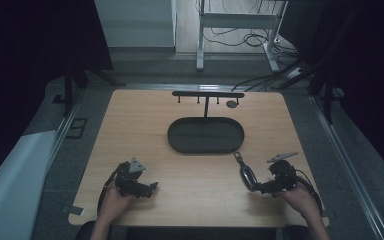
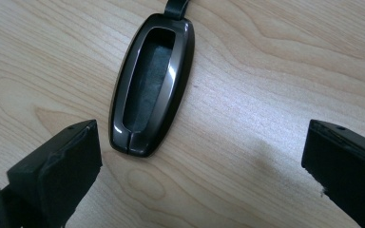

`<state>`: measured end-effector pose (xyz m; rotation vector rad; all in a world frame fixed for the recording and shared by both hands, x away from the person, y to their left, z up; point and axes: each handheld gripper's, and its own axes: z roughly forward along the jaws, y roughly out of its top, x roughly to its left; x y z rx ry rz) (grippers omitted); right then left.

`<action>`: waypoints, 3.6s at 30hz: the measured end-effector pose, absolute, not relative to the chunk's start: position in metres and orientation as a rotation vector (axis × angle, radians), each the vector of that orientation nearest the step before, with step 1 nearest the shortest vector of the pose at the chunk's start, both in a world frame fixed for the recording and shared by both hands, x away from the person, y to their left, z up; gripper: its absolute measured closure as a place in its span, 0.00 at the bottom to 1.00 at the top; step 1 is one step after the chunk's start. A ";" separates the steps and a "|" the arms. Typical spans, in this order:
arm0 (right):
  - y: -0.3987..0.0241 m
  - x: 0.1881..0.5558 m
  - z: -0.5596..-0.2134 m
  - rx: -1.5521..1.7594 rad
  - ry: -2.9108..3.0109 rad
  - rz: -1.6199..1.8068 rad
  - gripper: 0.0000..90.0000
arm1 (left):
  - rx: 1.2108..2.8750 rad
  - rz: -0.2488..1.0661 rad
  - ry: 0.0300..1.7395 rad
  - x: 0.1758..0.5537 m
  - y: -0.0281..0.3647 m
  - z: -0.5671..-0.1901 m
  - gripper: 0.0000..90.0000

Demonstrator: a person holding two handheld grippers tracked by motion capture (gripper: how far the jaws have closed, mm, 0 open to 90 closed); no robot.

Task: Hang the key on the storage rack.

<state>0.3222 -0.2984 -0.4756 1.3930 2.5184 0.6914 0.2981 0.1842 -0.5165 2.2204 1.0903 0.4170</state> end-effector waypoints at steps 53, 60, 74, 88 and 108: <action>-0.223 0.384 -0.475 1.301 2.785 0.130 0.53 | 2.257 0.427 1.067 0.297 0.183 -0.516 0.00; -0.227 0.381 -0.468 1.259 2.803 0.172 0.54 | 2.257 0.431 1.069 0.298 0.183 -0.516 0.00; -0.239 0.377 -0.439 1.230 2.849 0.257 0.54 | 2.268 0.439 1.066 0.297 0.181 -0.516 0.00; -0.244 0.385 -0.388 1.206 2.862 0.281 0.54 | 2.264 0.445 1.065 0.297 0.180 -0.517 0.00; -0.236 0.411 -0.326 1.252 2.846 0.385 0.54 | 2.261 0.449 1.069 0.297 0.181 -0.516 0.00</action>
